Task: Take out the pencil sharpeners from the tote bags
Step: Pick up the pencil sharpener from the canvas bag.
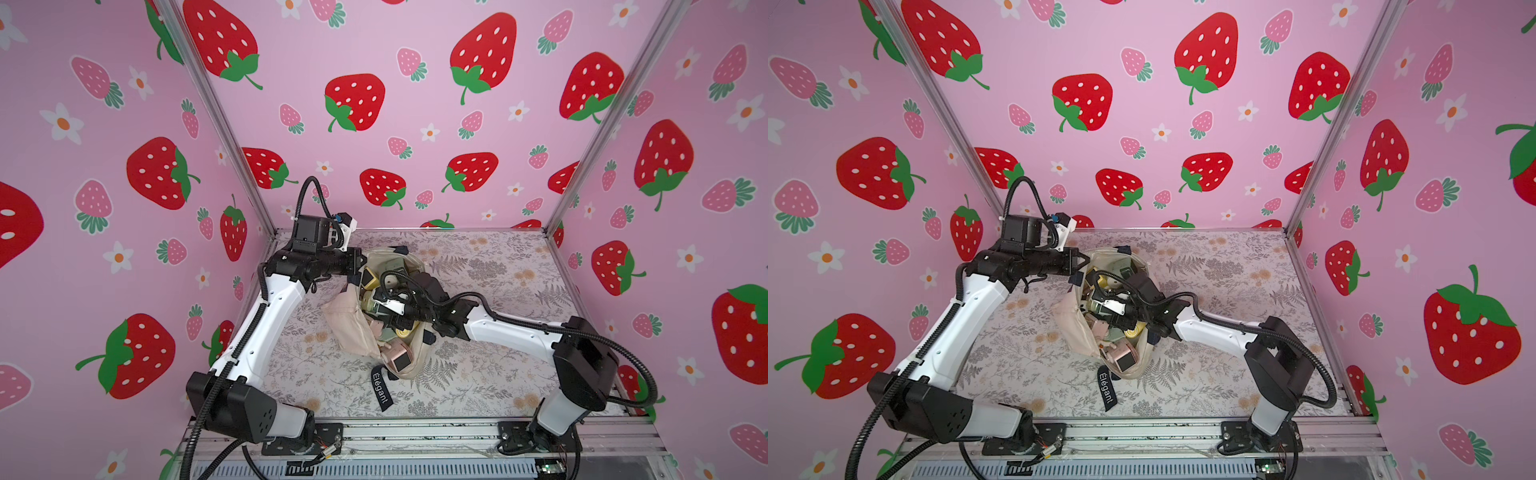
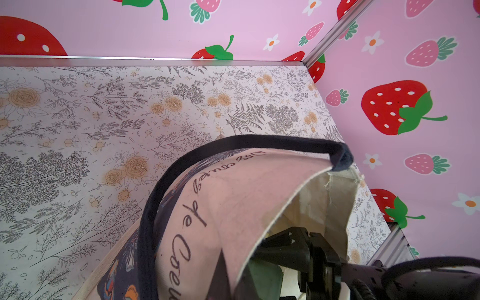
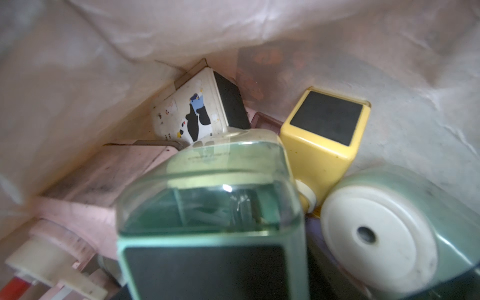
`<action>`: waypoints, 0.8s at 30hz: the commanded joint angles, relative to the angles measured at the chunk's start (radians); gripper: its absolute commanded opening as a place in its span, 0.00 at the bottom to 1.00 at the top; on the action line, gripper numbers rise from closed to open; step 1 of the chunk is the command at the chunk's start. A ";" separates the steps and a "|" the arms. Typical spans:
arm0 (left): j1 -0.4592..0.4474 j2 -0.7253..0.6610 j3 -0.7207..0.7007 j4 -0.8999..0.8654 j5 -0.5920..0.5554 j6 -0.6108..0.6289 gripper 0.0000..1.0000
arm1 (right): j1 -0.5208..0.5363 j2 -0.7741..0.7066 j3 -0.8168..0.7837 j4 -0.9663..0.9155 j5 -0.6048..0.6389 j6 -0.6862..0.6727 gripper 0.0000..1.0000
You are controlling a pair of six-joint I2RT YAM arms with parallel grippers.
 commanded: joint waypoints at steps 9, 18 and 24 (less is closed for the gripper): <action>0.003 -0.053 0.019 0.076 0.029 0.009 0.00 | 0.060 -0.024 -0.038 0.078 0.059 -0.035 0.65; 0.003 -0.050 0.019 0.073 0.020 0.008 0.00 | 0.071 -0.075 -0.053 0.080 0.037 -0.033 0.37; -0.003 -0.038 0.015 0.070 -0.027 0.011 0.00 | 0.072 -0.156 -0.071 0.073 0.067 -0.006 0.33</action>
